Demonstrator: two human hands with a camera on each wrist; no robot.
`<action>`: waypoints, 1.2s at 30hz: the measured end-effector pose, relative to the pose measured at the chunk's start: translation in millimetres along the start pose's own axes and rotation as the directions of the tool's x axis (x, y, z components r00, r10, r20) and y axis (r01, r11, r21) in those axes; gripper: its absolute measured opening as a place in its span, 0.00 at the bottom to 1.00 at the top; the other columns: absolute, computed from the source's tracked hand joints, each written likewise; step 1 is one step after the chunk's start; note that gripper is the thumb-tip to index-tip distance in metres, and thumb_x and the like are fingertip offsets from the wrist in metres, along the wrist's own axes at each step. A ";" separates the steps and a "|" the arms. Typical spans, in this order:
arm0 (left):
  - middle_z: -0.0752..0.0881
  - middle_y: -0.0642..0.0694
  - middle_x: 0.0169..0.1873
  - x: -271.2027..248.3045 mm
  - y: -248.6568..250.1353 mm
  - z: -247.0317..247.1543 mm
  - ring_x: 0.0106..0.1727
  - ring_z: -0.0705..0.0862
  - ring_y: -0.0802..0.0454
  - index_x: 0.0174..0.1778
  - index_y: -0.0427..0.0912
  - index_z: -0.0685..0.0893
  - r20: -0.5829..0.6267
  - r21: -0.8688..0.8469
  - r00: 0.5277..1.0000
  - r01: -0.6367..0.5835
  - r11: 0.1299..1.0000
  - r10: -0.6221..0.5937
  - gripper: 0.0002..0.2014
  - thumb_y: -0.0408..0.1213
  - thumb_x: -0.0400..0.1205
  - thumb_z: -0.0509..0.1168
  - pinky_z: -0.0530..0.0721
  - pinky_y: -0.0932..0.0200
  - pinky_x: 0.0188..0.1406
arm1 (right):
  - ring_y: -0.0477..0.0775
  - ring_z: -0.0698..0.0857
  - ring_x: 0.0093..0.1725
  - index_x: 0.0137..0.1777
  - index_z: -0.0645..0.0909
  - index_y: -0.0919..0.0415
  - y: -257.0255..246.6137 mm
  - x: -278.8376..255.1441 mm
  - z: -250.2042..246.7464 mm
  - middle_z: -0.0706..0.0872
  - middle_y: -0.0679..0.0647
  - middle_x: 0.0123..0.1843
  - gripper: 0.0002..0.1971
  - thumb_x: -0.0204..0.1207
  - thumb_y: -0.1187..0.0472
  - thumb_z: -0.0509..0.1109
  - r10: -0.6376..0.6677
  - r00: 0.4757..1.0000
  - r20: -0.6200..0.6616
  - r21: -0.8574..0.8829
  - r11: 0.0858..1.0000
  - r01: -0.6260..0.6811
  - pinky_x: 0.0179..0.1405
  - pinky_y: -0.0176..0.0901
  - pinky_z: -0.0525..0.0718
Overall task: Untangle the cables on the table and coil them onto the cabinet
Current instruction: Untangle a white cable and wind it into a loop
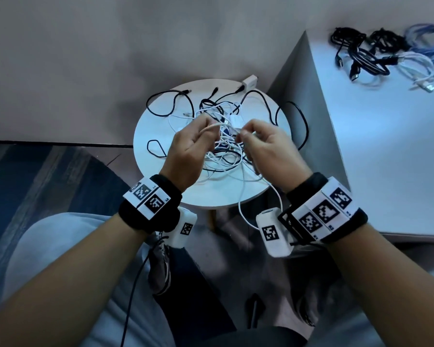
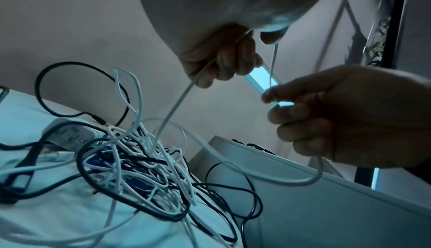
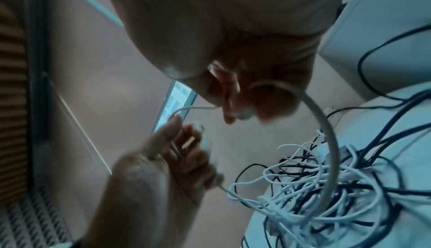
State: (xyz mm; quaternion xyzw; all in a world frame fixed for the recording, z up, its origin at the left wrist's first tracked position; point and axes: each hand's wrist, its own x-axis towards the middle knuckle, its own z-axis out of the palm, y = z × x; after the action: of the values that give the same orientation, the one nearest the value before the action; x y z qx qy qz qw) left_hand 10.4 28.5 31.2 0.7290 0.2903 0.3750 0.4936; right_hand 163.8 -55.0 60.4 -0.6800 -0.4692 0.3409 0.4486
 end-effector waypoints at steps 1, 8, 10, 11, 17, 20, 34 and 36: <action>0.76 0.56 0.35 -1.2 1.5 2.5 0.37 0.73 0.53 0.47 0.38 0.77 -0.019 0.036 0.999 -0.027 0.999 0.027 0.12 0.44 0.87 0.58 0.74 0.55 0.39 | 0.54 0.78 0.24 0.43 0.79 0.56 1.6 0.0 1.5 0.78 0.50 0.26 0.12 0.87 0.57 0.60 0.050 0.998 0.029 -0.002 0.999 -0.050 0.27 0.49 0.76; 0.78 0.37 0.58 -10.8 -7.3 17.4 0.63 0.76 0.45 0.59 0.29 0.77 -0.244 0.482 0.907 -0.193 0.854 0.343 0.15 0.27 0.77 0.66 0.75 0.51 0.67 | 0.62 0.92 0.41 0.51 0.65 0.60 -22.2 -5.9 7.9 0.93 0.63 0.44 0.09 0.93 0.60 0.48 0.102 0.995 0.012 0.653 0.753 -0.085 0.44 0.50 0.89; 0.80 0.37 0.58 -13.6 -3.9 16.2 0.64 0.79 0.45 0.60 0.29 0.77 -0.152 0.409 0.927 -0.258 0.875 0.344 0.13 0.28 0.80 0.65 0.76 0.54 0.66 | 0.63 0.92 0.52 0.53 0.64 0.60 -23.2 -3.6 4.4 0.92 0.66 0.53 0.08 0.93 0.60 0.48 0.056 0.998 -0.026 0.698 0.716 -0.022 0.52 0.50 0.86; 0.83 0.41 0.58 -15.0 0.5 15.8 0.63 0.81 0.48 0.61 0.32 0.79 -0.076 0.342 0.951 -0.258 0.903 0.300 0.12 0.30 0.82 0.64 0.78 0.55 0.64 | 0.63 0.92 0.55 0.54 0.64 0.61 -23.3 -3.3 2.3 0.91 0.67 0.55 0.07 0.93 0.61 0.48 0.046 0.999 -0.027 0.732 0.681 -0.012 0.53 0.49 0.86; 0.82 0.52 0.28 -15.3 2.9 16.3 0.30 0.81 0.53 0.50 0.40 0.84 0.228 0.192 0.966 -0.164 0.968 0.118 0.07 0.37 0.89 0.61 0.79 0.59 0.35 | 0.61 0.89 0.60 0.51 0.66 0.57 -20.9 -0.7 0.1 0.92 0.62 0.57 0.07 0.93 0.60 0.51 0.125 0.992 -0.020 0.682 0.727 -0.077 0.54 0.52 0.87; 0.73 0.57 0.24 -14.6 -0.8 15.4 0.25 0.69 0.59 0.48 0.35 0.86 0.153 0.252 0.969 -0.230 0.940 0.196 0.11 0.38 0.90 0.62 0.69 0.65 0.28 | 0.58 0.82 0.67 0.63 0.72 0.59 -8.8 2.7 -0.4 0.86 0.56 0.65 0.08 0.87 0.63 0.58 0.018 0.962 -0.273 0.075 0.997 0.003 0.72 0.60 0.77; 0.76 0.44 0.24 5.0 6.7 -23.5 0.29 0.74 0.47 0.35 0.37 0.79 -0.004 0.343 0.968 -0.234 0.910 0.250 0.30 0.64 0.82 0.64 0.73 0.55 0.31 | 0.50 0.77 0.29 0.43 0.86 0.58 -34.1 -13.9 -17.8 0.82 0.47 0.29 0.12 0.83 0.52 0.69 -0.516 0.853 -0.077 -0.330 0.821 0.467 0.33 0.51 0.79; 0.78 0.40 0.26 7.5 2.1 -27.3 0.31 0.76 0.43 0.34 0.36 0.78 -0.007 0.353 0.973 -0.212 0.911 0.229 0.32 0.65 0.83 0.62 0.75 0.49 0.35 | 0.50 0.73 0.27 0.43 0.84 0.60 -38.1 -13.8 -18.3 0.78 0.48 0.27 0.12 0.84 0.53 0.68 -0.517 0.824 -0.231 -0.249 0.850 0.464 0.30 0.47 0.73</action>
State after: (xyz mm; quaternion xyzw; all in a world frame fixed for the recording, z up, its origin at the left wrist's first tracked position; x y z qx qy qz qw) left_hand -8.2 47.4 41.5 0.8239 0.2802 0.3882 0.3033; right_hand 162.8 -67.4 103.1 -0.6162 -0.5868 0.0661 0.5211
